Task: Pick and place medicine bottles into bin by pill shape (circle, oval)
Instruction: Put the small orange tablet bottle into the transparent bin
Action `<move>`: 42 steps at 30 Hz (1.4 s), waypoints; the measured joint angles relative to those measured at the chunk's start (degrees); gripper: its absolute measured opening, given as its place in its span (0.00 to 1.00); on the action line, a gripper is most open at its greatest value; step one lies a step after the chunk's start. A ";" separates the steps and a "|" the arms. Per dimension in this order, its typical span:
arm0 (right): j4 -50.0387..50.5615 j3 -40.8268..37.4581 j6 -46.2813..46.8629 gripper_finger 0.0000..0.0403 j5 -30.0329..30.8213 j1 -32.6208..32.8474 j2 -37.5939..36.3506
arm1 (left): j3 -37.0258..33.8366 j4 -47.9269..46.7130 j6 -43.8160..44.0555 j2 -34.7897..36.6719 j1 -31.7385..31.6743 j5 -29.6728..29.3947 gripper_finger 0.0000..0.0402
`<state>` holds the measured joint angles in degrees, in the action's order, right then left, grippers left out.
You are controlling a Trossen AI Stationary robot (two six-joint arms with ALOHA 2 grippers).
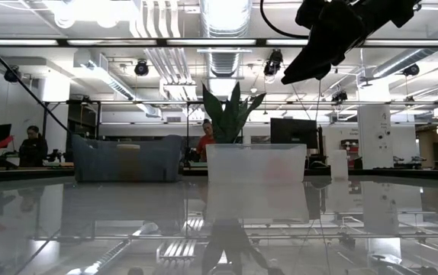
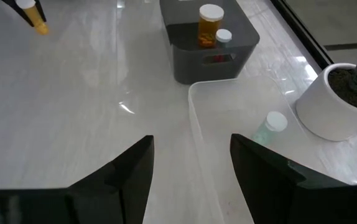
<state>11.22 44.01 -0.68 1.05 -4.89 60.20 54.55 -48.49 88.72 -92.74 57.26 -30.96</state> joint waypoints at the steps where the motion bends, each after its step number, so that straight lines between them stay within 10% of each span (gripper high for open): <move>1: 0.01 0.00 0.11 0.50 -0.02 0.00 0.00 | 0.24 0.00 -2.20 0.92 -1.22 -0.47 0.17; 11: -0.35 0.00 0.05 0.50 -0.01 0.62 0.00 | 0.29 6.84 -33.34 12.92 -18.55 -0.66 0.17; 24: -9.14 0.00 -0.38 0.50 -0.22 6.97 0.95 | 0.23 31.48 -70.30 13.11 -38.73 13.82 0.17; 42: -22.35 3.20 2.20 0.50 -2.61 10.64 12.27 | 0.80 45.34 -83.42 3.51 -47.69 19.03 0.18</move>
<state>-11.12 47.21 1.52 -1.56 5.76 72.48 55.35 -3.15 5.30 -89.23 9.57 -11.92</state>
